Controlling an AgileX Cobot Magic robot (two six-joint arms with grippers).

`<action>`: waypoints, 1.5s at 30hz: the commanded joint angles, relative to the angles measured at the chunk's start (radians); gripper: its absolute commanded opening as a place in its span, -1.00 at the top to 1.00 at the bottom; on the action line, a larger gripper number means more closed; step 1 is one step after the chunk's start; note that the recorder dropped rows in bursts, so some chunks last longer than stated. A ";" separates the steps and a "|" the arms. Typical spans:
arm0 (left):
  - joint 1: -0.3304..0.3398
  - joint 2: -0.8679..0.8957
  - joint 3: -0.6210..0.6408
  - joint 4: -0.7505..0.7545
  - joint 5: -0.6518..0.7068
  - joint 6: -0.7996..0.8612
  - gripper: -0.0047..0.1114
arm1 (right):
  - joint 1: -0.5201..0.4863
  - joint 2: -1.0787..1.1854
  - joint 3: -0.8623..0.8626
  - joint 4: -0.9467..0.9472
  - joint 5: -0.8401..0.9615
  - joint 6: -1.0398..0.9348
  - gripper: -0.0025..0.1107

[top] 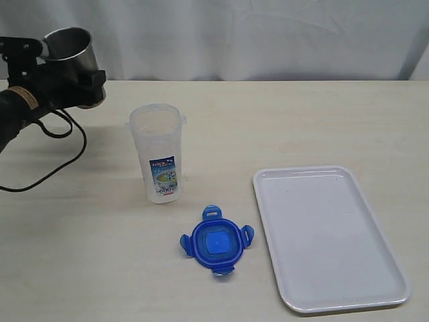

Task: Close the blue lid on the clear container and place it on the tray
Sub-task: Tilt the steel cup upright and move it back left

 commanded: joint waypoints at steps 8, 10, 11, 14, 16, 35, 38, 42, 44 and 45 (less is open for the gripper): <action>0.063 0.189 -0.255 0.000 0.059 -0.030 0.92 | -0.002 -0.002 0.001 -0.008 -0.006 -0.003 0.88; 0.063 0.214 -0.289 0.000 0.071 -0.033 0.92 | -0.002 -0.002 0.001 -0.008 -0.006 -0.003 0.88; 0.063 0.229 -0.308 0.000 0.079 -0.033 0.92 | -0.002 -0.002 0.001 -0.008 -0.006 -0.003 0.88; 0.063 0.275 -0.351 0.003 0.099 -0.033 0.92 | -0.002 -0.002 0.001 -0.008 -0.006 -0.003 0.88; 0.063 0.302 -0.371 0.003 0.102 -0.033 0.92 | -0.002 -0.002 0.001 -0.008 -0.006 -0.003 0.88; 0.063 0.343 -0.389 0.018 0.101 -0.004 0.86 | -0.002 -0.002 0.001 -0.008 -0.006 -0.003 0.88; 0.063 0.343 -0.389 0.018 0.099 -0.004 0.55 | -0.002 -0.002 0.001 -0.008 -0.006 -0.003 0.88; 0.063 0.343 -0.389 0.018 0.095 -0.006 -0.28 | -0.002 -0.002 0.001 -0.008 -0.006 -0.003 0.88; 0.063 0.343 -0.389 0.007 0.095 -0.006 -0.59 | -0.002 -0.002 0.001 -0.008 -0.006 -0.003 0.88; 0.063 0.343 -0.389 0.007 0.095 -0.008 -0.68 | -0.002 -0.002 0.001 -0.008 -0.006 -0.003 0.88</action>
